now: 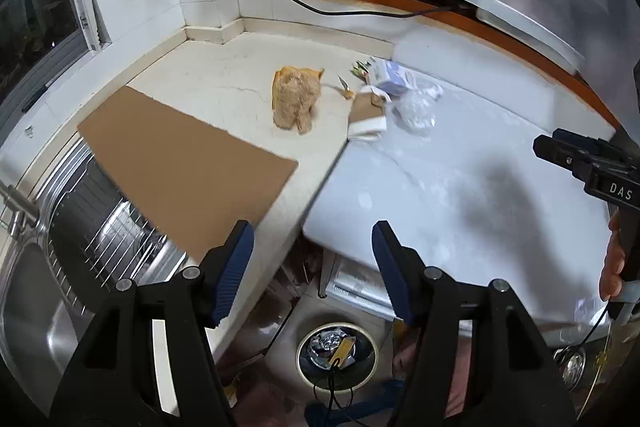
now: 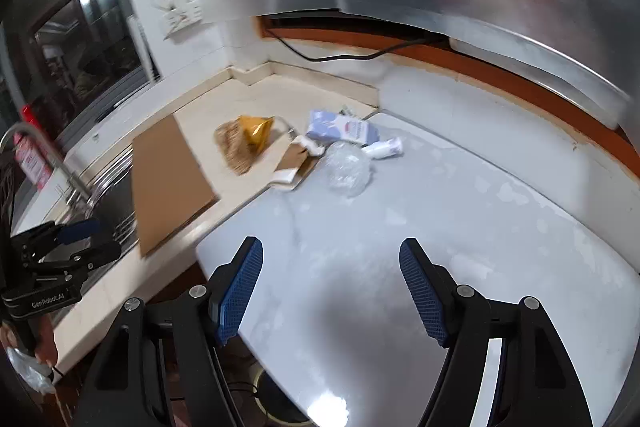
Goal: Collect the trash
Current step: 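Raise both tools back up toward the table, then grasp the tan fibrous scrubber with the left tool while the right tool grasps the clear plastic bag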
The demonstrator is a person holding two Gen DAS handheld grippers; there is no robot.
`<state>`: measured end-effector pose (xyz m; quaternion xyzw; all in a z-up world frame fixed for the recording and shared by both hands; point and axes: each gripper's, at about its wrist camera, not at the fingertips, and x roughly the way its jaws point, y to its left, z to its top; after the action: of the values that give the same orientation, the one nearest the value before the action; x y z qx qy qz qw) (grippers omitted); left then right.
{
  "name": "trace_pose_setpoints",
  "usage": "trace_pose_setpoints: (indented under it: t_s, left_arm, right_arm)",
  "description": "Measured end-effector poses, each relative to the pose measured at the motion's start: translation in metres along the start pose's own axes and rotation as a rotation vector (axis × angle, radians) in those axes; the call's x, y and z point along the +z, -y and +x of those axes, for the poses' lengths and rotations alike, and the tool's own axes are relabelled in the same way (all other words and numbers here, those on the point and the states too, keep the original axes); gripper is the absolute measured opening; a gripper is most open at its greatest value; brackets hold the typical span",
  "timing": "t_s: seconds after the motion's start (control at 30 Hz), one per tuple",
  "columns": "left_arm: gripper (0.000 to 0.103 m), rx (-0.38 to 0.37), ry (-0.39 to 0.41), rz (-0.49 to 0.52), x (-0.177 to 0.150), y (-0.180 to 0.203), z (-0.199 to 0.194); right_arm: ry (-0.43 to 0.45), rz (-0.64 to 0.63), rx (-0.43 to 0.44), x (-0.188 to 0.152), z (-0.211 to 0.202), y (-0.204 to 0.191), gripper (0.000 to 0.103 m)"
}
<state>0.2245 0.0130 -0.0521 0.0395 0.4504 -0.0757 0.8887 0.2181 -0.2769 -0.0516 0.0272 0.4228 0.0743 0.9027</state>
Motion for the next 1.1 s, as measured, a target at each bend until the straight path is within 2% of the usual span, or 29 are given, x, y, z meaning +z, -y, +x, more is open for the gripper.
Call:
trace_pose_setpoints:
  t_s: [0.13, 0.27, 0.4, 0.53, 0.6, 0.87, 1.07, 1.1]
  left_arm:
    - [0.059, -0.001, -0.009, -0.021, 0.034, -0.008, 0.034]
    - [0.059, -0.02, -0.034, -0.034, 0.063, -0.015, 0.072]
    - [0.059, -0.007, -0.039, -0.042, 0.091, -0.018, 0.106]
    - [0.059, -0.023, -0.065, -0.04, 0.116, -0.017, 0.14]
    - [0.059, -0.003, -0.07, -0.038, 0.126, -0.014, 0.153]
    - [0.059, 0.096, -0.08, -0.01, 0.144, 0.001, 0.199]
    - [0.059, 0.137, -0.082, -0.073, 0.149, -0.008, 0.228]
    - [0.059, 0.134, -0.083, -0.087, 0.15, -0.01, 0.233]
  right_arm:
    - [-0.02, 0.029, -0.031, 0.03, 0.034, 0.017, 0.072]
    - [-0.056, 0.086, -0.022, 0.052, 0.073, 0.03, 0.072]
    - [-0.095, 0.101, -0.039, 0.072, 0.115, 0.034, 0.072]
    - [-0.147, 0.127, -0.033, 0.082, 0.155, 0.034, 0.072]
    - [-0.173, 0.134, -0.031, 0.087, 0.177, 0.032, 0.072]
    - [-0.205, 0.184, -0.008, 0.094, 0.226, 0.031, 0.072]
    - [-0.241, 0.197, -0.003, 0.09, 0.248, 0.031, 0.072]
    - [-0.244, 0.196, 0.001, 0.088, 0.251, 0.03, 0.068]
